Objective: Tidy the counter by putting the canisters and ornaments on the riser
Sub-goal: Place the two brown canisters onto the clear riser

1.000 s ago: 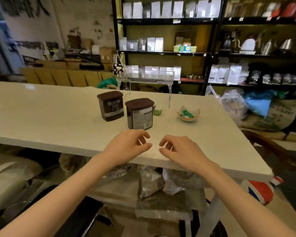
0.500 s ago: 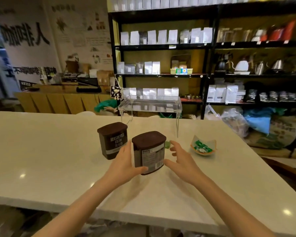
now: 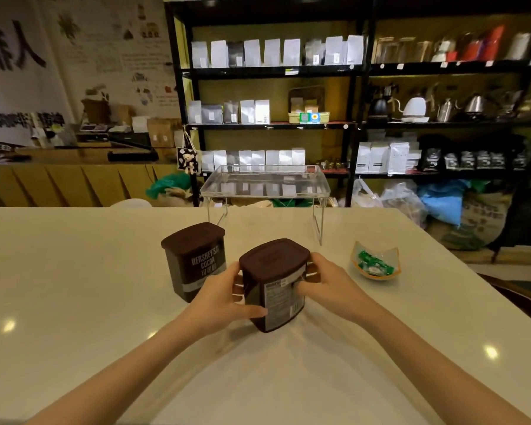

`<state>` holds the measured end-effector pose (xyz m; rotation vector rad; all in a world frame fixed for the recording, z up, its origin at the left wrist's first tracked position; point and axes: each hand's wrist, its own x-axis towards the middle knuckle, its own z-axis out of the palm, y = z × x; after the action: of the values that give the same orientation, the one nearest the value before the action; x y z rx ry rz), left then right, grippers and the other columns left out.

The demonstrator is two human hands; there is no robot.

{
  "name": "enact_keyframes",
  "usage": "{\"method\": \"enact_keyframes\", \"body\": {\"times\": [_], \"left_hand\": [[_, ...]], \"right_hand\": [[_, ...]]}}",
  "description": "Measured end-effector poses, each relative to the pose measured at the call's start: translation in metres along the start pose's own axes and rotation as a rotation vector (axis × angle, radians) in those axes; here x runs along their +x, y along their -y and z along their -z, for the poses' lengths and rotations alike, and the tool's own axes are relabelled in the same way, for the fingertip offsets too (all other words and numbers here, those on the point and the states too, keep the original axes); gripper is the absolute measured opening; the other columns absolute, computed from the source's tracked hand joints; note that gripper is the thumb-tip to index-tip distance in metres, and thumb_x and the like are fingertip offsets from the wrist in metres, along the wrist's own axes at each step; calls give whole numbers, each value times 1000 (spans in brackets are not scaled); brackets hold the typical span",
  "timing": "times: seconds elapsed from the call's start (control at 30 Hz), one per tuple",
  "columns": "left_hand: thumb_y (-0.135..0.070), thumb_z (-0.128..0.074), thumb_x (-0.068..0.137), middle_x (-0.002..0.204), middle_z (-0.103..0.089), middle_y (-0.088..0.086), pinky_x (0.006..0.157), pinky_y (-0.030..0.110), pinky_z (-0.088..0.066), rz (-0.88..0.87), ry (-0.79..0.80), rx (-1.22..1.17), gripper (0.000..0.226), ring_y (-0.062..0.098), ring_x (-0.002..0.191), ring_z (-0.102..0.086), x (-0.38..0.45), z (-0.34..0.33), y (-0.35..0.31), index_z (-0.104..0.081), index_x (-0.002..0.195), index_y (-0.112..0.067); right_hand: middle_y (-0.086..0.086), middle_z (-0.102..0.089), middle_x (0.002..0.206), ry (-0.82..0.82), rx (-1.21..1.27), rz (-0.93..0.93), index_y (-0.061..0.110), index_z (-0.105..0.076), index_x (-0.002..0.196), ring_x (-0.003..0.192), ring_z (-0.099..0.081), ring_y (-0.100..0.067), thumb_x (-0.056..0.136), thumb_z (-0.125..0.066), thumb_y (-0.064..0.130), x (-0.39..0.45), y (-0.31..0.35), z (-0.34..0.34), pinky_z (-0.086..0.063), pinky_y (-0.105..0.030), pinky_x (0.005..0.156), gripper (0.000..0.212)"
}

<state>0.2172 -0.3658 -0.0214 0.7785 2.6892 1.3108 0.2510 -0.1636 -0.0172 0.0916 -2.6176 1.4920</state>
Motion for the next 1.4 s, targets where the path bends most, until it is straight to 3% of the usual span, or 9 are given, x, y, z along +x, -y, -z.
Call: {"method": "enact_keyframes", "body": {"times": [0.23, 0.37, 0.63, 0.77, 0.87, 1.07, 1.13, 1.27, 1.4], "left_hand": [[-36, -84, 49, 92, -63, -17, 57, 11, -47, 8, -92, -11, 78, 0, 81, -60, 8, -2, 1, -47, 118, -37], [-44, -84, 41, 88, -66, -19, 60, 12, -50, 15, -194, -59, 76, -1, 78, -63, 14, 4, -8, -49, 108, -45], [-50, -80, 42, 74, -55, -35, 51, -2, -41, -109, -424, 39, 67, -21, 72, -55, 44, 43, -48, -47, 100, -47], [-52, -78, 45, 73, -49, -38, 52, -6, -37, -186, -503, 126, 68, -16, 66, -56, 75, 72, -66, -51, 106, -43], [-51, -77, 44, 71, -52, -36, 53, -7, -37, -227, -531, 143, 58, -26, 70, -52, 106, 98, -70, -52, 96, -45], [-52, -78, 45, 64, -50, -35, 45, 2, -40, -219, -587, 211, 59, -24, 64, -52, 170, 137, -56, -58, 99, -37], [-54, -78, 45, 68, -55, -30, 53, 7, -42, -201, -590, 220, 60, -14, 63, -55, 191, 144, -46, -59, 99, -36], [-53, -77, 48, 90, -70, -11, 67, 23, -52, -174, -566, 263, 62, 4, 76, -61, 230, 150, -18, -59, 103, -31], [-54, -76, 49, 97, -72, -8, 72, 26, -53, -125, -537, 259, 62, 6, 82, -63, 258, 152, 9, -58, 104, -32]], "right_hand": [[-2, -64, 101, 17, -123, 1, 17, -55, 111, 93, -59, -18, 74, -57, 18, 17, 14, 12, -51, -35, 80, 37], [-3, -65, 99, 74, -142, 49, 19, -55, 109, 90, -60, -19, 78, -57, 18, 35, 31, 28, -55, -39, 81, 32], [2, -65, 95, 117, 33, 160, 27, -56, 103, 89, -61, -15, 81, -51, 9, 86, 76, 55, -55, -30, 74, 28], [-6, -65, 95, 35, 132, 177, 12, -62, 102, 86, -61, -17, 80, -48, 3, 128, 100, 65, -56, -27, 69, 27], [-14, -66, 92, -20, 228, 176, 16, -61, 82, 83, -64, -23, 86, -43, 9, 162, 120, 67, -56, -31, 70, 19], [-4, -64, 84, -7, 362, 144, 23, -61, 75, 83, -61, -22, 88, -34, 35, 237, 141, 67, -52, -33, 71, 32], [-2, -65, 86, -27, 338, 132, 26, -63, 78, 84, -61, -20, 88, -37, 47, 263, 141, 61, -50, -31, 67, 35], [-3, -65, 82, -39, 321, 47, 22, -62, 81, 77, -61, -18, 83, -54, 44, 306, 132, 42, -51, -27, 57, 23], [-2, -62, 76, -79, 342, 19, 18, -56, 85, 71, -61, -16, 81, -59, 40, 337, 120, 28, -52, -27, 55, 23]]}}
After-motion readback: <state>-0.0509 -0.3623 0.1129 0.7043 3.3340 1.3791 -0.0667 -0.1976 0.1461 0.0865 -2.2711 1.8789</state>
